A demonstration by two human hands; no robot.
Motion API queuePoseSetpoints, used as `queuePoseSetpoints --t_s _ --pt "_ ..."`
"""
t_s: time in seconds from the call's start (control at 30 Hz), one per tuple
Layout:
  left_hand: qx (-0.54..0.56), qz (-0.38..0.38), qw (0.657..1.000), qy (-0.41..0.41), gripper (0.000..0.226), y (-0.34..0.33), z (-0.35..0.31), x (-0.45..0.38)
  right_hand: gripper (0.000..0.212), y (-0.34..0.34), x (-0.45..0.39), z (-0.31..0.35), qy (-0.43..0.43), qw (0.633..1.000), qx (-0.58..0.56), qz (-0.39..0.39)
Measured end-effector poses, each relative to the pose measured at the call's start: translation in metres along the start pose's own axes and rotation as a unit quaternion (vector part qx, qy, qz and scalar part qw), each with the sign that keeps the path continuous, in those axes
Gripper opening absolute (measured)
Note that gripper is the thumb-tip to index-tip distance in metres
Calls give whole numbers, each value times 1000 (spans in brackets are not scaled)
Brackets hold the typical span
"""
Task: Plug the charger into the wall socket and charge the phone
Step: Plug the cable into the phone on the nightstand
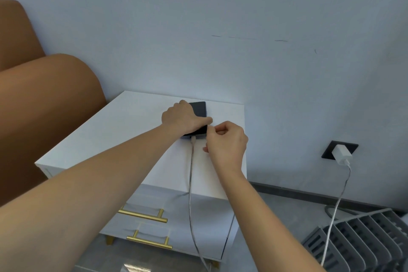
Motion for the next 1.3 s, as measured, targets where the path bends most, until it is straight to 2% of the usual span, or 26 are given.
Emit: queuePoseSetpoints --t_s 0.2,0.33,0.43,0.7,1.3 --pt "-12 -14 1000 -12 92 -4 6 2 17 2 2 2 1 1000 -9 2" --pt "33 -59 996 -64 69 10 31 3 16 3 3 4 7 1000 -13 10" --pt "49 -89 989 -111 62 17 55 12 17 3 3 3 -2 1000 -20 14" --pt "37 -156 965 -207 35 8 70 32 17 0 2 1 -2 999 -27 16" --pt "21 -147 965 -217 32 6 75 32 17 -2 1 -1 -2 999 -35 21"
Point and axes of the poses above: each hand's wrist, its own x-axis away from the middle knuckle, its own y-axis out of the back of the hand, z = x × y, the point moved 2 cm from there along -x, towards the middle knuckle, and after that the axes turned 5 degrees about x, right-handed, at the moved point
